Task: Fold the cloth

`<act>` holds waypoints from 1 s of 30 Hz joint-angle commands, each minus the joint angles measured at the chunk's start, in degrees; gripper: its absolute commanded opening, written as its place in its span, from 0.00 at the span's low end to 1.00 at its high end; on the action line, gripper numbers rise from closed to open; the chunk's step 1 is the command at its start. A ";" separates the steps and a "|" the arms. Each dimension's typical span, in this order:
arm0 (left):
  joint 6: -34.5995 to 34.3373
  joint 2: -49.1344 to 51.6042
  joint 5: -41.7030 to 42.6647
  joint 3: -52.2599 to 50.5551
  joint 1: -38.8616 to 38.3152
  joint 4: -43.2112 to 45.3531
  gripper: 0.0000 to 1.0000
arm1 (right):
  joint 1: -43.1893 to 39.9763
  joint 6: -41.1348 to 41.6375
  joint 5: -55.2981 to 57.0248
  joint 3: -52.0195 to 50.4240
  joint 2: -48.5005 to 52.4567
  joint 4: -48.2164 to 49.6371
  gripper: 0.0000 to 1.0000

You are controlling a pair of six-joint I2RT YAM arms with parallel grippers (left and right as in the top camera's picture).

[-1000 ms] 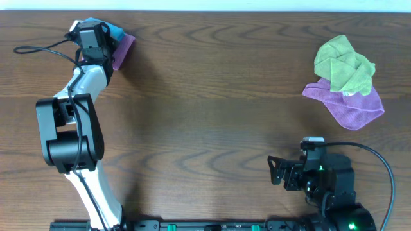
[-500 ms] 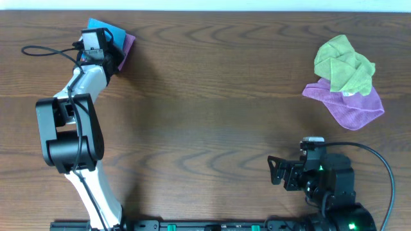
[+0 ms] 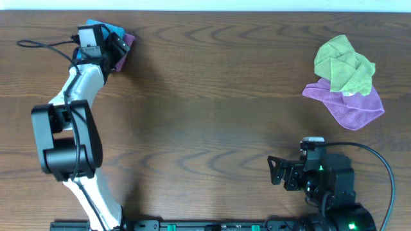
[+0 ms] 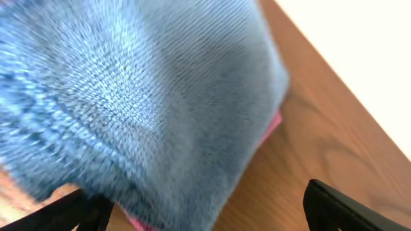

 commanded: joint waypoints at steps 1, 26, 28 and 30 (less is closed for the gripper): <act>2.12 -3.72 -0.11 1.29 0.39 -1.25 0.95 | -0.42 0.96 -0.48 -0.04 -0.20 -0.04 0.99; 14.60 -31.12 4.50 1.29 0.37 -27.15 0.95 | -0.42 0.96 -0.48 -0.04 -0.20 -0.04 0.99; 14.80 -34.10 4.48 1.29 0.37 -31.67 0.95 | -0.42 0.96 -0.48 -0.04 -0.20 -0.04 0.99; 14.97 -36.54 4.28 1.29 0.37 -35.08 0.95 | -0.42 0.96 -0.48 -0.04 -0.20 -0.04 0.99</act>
